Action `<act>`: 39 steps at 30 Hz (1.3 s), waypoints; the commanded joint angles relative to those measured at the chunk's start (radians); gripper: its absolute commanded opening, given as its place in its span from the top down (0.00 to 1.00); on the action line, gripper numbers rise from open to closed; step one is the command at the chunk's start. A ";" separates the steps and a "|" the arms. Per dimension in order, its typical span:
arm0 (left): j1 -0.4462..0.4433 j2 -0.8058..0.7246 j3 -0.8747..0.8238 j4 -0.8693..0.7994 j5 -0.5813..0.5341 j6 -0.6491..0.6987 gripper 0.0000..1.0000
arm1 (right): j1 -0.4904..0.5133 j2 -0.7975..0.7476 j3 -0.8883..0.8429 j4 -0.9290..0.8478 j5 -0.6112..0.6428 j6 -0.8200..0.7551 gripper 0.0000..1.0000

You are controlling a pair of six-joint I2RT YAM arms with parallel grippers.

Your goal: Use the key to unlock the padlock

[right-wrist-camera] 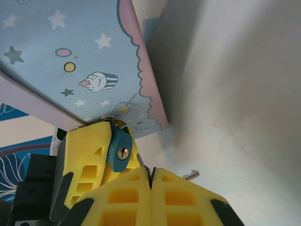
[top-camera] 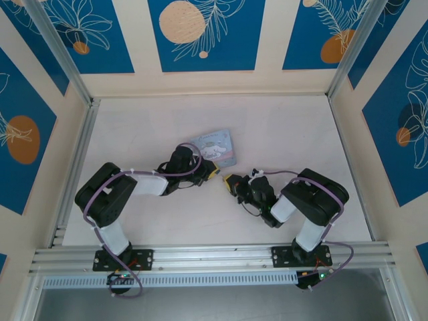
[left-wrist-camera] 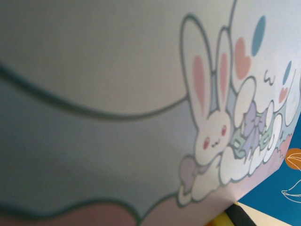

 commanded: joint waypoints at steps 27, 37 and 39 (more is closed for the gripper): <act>0.007 0.001 0.043 0.016 0.011 -0.017 1.00 | 0.016 0.010 0.019 0.023 0.070 0.008 1.00; 0.006 -0.004 0.043 0.003 0.011 -0.008 1.00 | 0.013 0.007 0.036 0.017 0.062 0.003 1.00; 0.007 -0.003 0.043 0.003 0.011 -0.006 1.00 | 0.012 0.005 0.040 0.013 0.062 0.003 1.00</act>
